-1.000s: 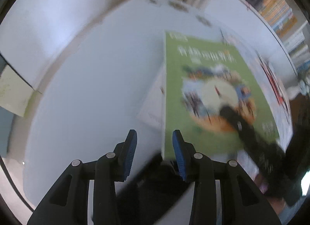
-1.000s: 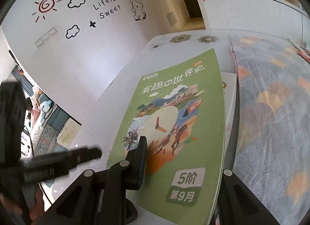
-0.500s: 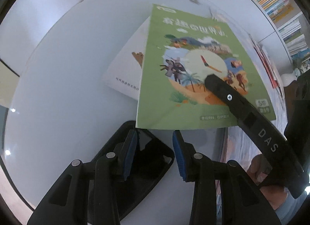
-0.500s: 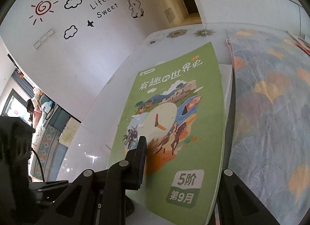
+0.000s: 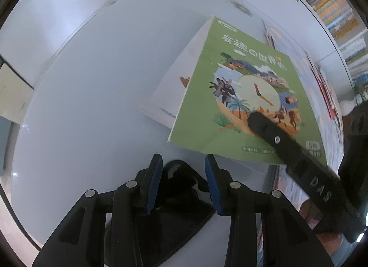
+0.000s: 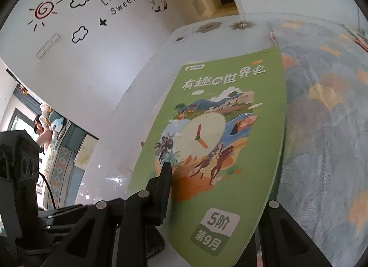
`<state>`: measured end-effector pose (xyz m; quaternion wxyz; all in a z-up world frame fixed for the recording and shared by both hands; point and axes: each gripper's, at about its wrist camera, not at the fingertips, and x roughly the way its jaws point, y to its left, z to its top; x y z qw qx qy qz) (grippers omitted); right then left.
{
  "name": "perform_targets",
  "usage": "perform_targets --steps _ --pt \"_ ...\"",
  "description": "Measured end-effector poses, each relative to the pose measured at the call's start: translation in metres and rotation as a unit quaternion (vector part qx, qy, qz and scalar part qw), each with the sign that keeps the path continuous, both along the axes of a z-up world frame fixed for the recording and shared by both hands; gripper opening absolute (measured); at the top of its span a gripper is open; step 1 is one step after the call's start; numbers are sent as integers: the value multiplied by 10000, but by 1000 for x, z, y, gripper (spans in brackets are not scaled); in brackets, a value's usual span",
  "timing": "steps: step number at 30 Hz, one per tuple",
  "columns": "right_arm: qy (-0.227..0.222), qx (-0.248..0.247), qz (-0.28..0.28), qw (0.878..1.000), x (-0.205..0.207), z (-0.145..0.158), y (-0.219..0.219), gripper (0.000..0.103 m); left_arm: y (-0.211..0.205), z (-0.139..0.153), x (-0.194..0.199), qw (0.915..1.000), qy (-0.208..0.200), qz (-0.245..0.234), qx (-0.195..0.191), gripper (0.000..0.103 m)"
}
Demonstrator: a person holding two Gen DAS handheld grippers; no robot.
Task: Organize books
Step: 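Lower the green book onto the stacked books and open the left gripper, then move both tools back toward the book pile by the vase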
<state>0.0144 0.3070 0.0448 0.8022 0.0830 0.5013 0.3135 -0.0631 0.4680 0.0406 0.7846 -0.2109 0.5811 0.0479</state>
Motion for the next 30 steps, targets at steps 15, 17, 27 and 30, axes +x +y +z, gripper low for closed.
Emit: perform_targets --steps 15,17,27,30 --pt "379 -1119 187 9928 -21 -1 4 73 7 9 12 9984 -90 71 549 35" --pt "319 -1592 267 9864 -31 0 -4 73 4 11 9 9982 -83 24 599 35" --pt "307 -1931 -1169 9737 -45 8 -130 76 -23 37 9 9949 -253 -221 950 35" --pt "417 -1836 -1808 9653 -37 15 -171 76 -48 48 15 9921 -368 -512 1087 35"
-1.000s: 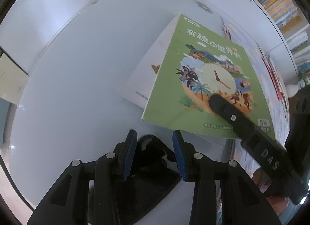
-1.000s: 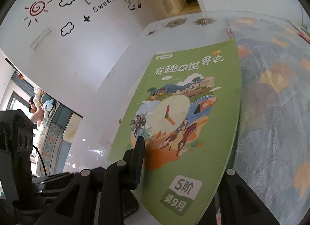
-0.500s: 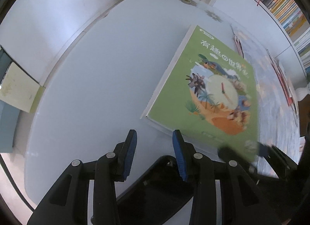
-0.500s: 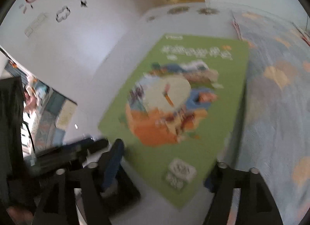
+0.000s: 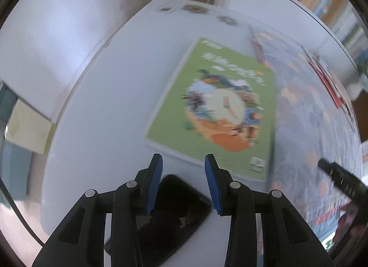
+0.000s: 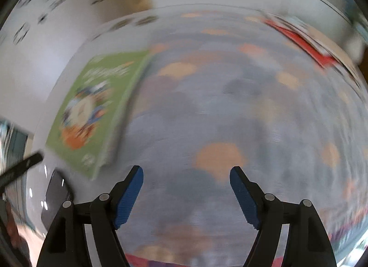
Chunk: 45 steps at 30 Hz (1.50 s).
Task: Organize books
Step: 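Move both tools back toward the book pile by the vase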
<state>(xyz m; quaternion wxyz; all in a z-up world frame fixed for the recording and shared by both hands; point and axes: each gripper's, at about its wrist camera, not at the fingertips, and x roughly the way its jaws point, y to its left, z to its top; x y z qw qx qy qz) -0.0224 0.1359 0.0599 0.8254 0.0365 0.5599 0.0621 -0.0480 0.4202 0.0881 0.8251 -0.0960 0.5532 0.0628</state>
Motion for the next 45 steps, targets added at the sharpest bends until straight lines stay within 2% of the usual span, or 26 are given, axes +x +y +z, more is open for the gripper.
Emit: perform_targets --steps 4,6,9,11,14,18,20,22,24,26,29,31,35,39,42,45 --pt "-321 -258 -539 9977 2 22 -51 76 -44 14 12 9986 -105 -511 51 35" --pt "-431 -608 -502 9960 5 34 -74 76 -72 28 17 9954 -159 -923 191 35" --pt "-649 -1332 -142 9889 4 57 -115 76 -104 56 16 9884 -341 -1407 457 35" --pt "-967 -1944 -75 9761 -6 77 -159 83 -116 73 14 9871 -442 -1444 537 37" --pt "-1280 -2303 -274 9643 -23 108 -232 92 -131 99 19 9881 -563 -1310 579 41" --pt "-1365 -2275 -759 9612 -34 148 -316 93 -161 125 38 9901 -577 -1013 783 41" --pt "-1495 -2248 -893 9587 -39 174 -358 93 -178 136 46 9902 -607 -1025 732 41" --pt "-1551 -2288 -830 9574 -43 196 -386 93 -204 148 52 9875 -478 -1336 693 41" --pt "-1546 -2438 -639 9553 -43 217 -414 93 -225 157 53 9814 -359 -1682 855 41" --pt "-1697 -2514 -746 9500 -46 244 -444 93 -237 162 50 9799 -286 -1730 951 41" --pt "-1994 -1924 -1164 9538 -42 283 -487 95 -254 171 49 9814 -269 -1662 923 41" --pt "-2231 -1665 -1231 9526 -39 297 -499 95 -264 172 54 9818 -368 -1615 933 41" --pt "-2649 -1397 -1089 9479 -11 299 -493 95 -287 166 84 9875 -636 -1361 486 41" --pt "-3056 -1243 -833 9403 29 276 -462 97 -326 144 124 9861 -1069 -1224 -344 41" --pt "-3302 -1584 -837 9268 58 243 -440 99 -368 117 158 9870 -1166 -1047 -349 41" --pt "-3337 -1763 -879 9219 89 198 -429 99 -419 94 180 9840 -1397 -1101 -130 41"
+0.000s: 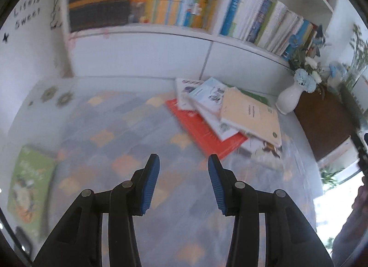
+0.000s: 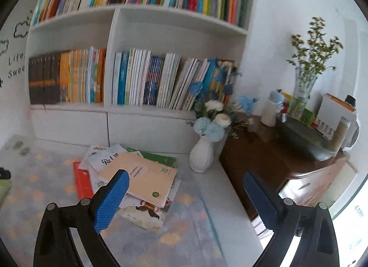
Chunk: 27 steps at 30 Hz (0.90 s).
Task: Organize books
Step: 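Move both tools back toward the book pile by the vase, then grasp the tan book edge with the right gripper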
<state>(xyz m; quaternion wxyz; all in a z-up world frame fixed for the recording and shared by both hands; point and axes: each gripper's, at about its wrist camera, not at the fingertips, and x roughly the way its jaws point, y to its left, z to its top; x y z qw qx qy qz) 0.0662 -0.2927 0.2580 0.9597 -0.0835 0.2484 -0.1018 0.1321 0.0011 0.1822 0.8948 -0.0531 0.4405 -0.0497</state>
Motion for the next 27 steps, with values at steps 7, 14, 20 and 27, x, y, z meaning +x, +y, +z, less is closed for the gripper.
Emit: perform_targets --steps 7,14,20,27 --pt "562 60 218 9982 60 -106 3 99 -88 -36 30 9963 -96 -699 487 43" --pt "1258 1101 395 9851 100 -179 -2 99 -107 -94 78 9972 573 -360 320 43" --pt "1343 2887 -179 9478 119 -221 -46 93 -109 -109 109 9994 168 132 271 43" --pt "1091 3884 -229 9147 123 -232 -79 93 -110 -115 150 9984 -117 515 -185 44"
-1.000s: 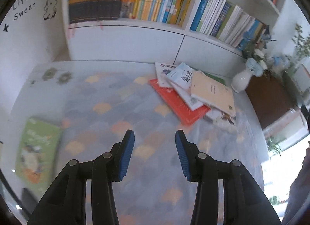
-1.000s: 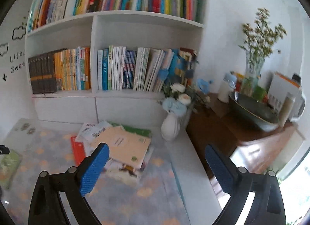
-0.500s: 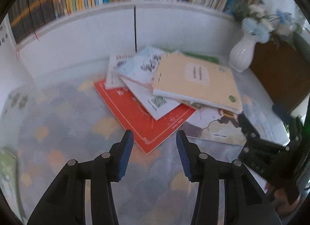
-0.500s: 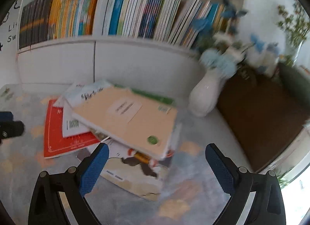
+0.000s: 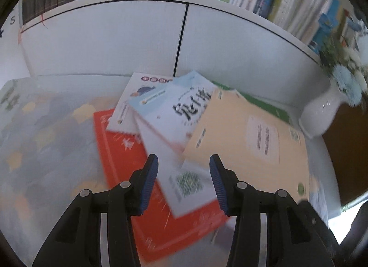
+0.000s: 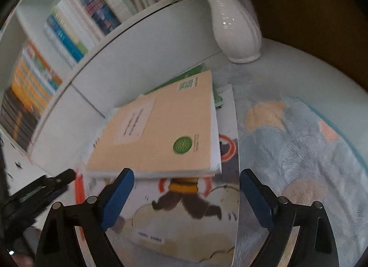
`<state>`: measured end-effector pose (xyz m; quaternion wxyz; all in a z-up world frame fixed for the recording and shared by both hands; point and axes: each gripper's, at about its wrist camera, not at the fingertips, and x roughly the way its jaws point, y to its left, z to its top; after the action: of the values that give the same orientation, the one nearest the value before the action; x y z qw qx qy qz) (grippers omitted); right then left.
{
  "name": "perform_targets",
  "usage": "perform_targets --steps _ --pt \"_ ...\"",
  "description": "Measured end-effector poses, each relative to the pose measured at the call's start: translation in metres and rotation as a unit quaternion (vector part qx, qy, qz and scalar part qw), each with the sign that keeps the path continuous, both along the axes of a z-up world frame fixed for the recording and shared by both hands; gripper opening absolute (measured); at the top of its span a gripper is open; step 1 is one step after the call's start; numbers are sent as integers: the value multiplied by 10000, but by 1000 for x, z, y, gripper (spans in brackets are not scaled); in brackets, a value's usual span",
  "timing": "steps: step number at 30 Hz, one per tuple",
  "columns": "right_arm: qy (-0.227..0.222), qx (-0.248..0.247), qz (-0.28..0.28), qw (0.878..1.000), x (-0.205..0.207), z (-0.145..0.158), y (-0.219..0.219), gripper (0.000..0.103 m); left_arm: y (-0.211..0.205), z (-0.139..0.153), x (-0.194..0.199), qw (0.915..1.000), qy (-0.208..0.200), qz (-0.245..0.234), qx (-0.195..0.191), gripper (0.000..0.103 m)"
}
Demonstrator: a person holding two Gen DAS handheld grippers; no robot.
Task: Organize books
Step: 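Grasp the tan book edge with the right gripper, then lift the tan book with the right gripper and lay it on the bed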
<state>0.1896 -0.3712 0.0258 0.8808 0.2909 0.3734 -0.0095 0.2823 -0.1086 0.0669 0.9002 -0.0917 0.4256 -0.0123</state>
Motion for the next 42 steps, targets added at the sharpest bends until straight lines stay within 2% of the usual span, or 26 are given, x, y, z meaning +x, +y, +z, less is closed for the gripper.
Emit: perform_targets --steps 3,7,8,10,12,14,17,20,24,28,31,33,35,37,42 --pt "-117 193 34 9997 6 1 -4 93 1 -7 14 9997 -96 148 -151 44" --pt "-209 122 118 9996 11 2 -6 90 4 -19 29 9983 167 255 -503 44" --pt "-245 76 37 9997 10 4 -7 85 4 -20 29 9982 179 265 -513 44" --pt "-465 -199 -193 9985 2 12 -12 84 3 -21 28 9988 100 191 -439 44" --pt "-593 -195 -49 9980 7 15 -13 84 -1 -22 29 9991 83 67 -415 44" --pt "-532 -66 182 9984 17 12 -12 84 -4 -25 30 9989 136 -52 -435 46" --pt "-554 -245 286 9978 22 10 -7 84 -8 -25 29 9993 54 -162 -323 47" --pt "-517 -107 405 9978 23 6 -4 84 -6 -27 28 9988 47 -314 -362 47" --pt "-495 -170 529 9972 26 3 2 84 -9 -26 26 9980 123 -465 -417 47" --pt "-402 -357 516 9972 30 3 9 89 -19 -24 18 9974 128 -678 -222 47" --pt "-395 -210 377 9983 30 3 5 89 -17 -23 20 9968 276 -637 -385 47" --pt "-329 -84 261 9991 32 4 2 86 -18 -22 19 9969 334 -617 -363 47" --pt "-210 -324 231 9990 32 6 4 72 -22 -21 15 9972 305 -660 -190 48" --pt "-147 -676 277 9972 30 7 8 62 -23 -22 11 9968 299 -732 -94 49" --pt "2 -1375 481 9893 22 12 21 59 -23 -21 0 9948 464 -909 -25 49"
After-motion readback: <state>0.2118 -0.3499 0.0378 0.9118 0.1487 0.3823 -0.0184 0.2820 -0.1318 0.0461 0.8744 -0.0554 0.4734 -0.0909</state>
